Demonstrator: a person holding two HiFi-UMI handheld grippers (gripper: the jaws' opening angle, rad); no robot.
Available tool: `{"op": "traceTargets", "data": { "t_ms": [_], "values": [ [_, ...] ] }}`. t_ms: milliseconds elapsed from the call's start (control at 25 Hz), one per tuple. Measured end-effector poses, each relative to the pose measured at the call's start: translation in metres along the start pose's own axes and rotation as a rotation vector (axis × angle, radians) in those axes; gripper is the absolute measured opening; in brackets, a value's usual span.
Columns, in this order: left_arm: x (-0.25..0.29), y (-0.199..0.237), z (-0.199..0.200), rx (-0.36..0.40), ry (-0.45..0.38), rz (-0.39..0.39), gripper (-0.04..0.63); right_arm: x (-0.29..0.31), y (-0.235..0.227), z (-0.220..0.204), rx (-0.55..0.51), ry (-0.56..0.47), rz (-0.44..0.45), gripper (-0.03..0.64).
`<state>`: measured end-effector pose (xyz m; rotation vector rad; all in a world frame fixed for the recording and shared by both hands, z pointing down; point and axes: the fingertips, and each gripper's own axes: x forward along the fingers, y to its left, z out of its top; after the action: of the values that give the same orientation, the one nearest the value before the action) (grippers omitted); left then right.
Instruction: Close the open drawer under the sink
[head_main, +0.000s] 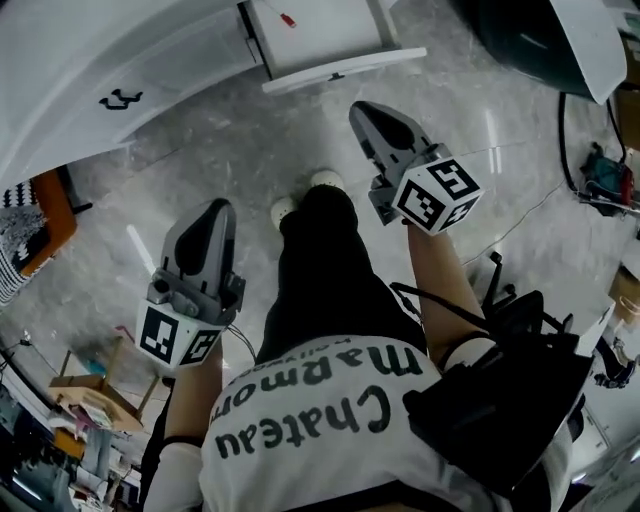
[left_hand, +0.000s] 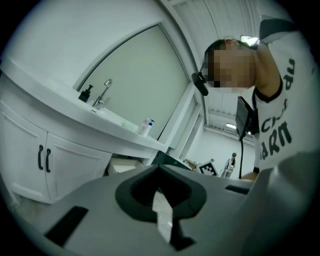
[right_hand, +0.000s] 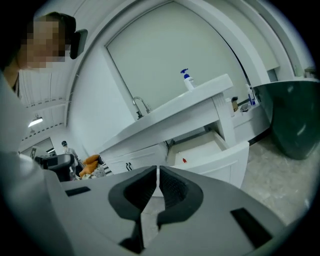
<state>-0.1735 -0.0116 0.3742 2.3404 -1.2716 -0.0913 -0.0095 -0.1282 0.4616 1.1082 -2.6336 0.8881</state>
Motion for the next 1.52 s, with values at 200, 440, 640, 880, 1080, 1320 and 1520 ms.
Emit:
{"op": "traceTargets", "data": {
  "t_ms": [200,440,640,880,1080,1320,1520],
  "values": [
    [0.017,0.017,-0.057,-0.039,0.075,0.029,0.009,0.031,-0.044,-0.041,0.018,0.031,-0.009,0.014],
    [0.031,0.027,-0.098,-0.090,0.104,0.053,0.009,0.065,-0.081,-0.075,0.041,0.051,-0.009,0.017],
    [0.037,0.034,-0.117,-0.124,0.123,0.074,0.009,0.083,-0.096,-0.085,0.022,0.073,-0.018,0.101],
    [0.040,0.026,-0.119,-0.141,0.109,0.103,0.009,0.084,-0.110,-0.082,-0.047,0.103,-0.101,0.167],
    [0.046,0.027,-0.121,-0.144,0.103,0.121,0.009,0.093,-0.108,-0.083,-0.098,0.126,-0.101,0.186],
    [0.052,0.026,-0.123,-0.149,0.100,0.121,0.009,0.101,-0.113,-0.084,-0.091,0.136,-0.131,0.139],
    [0.052,0.029,-0.121,-0.153,0.088,0.135,0.009,0.102,-0.114,-0.084,-0.085,0.129,-0.135,0.138]
  ]
}}
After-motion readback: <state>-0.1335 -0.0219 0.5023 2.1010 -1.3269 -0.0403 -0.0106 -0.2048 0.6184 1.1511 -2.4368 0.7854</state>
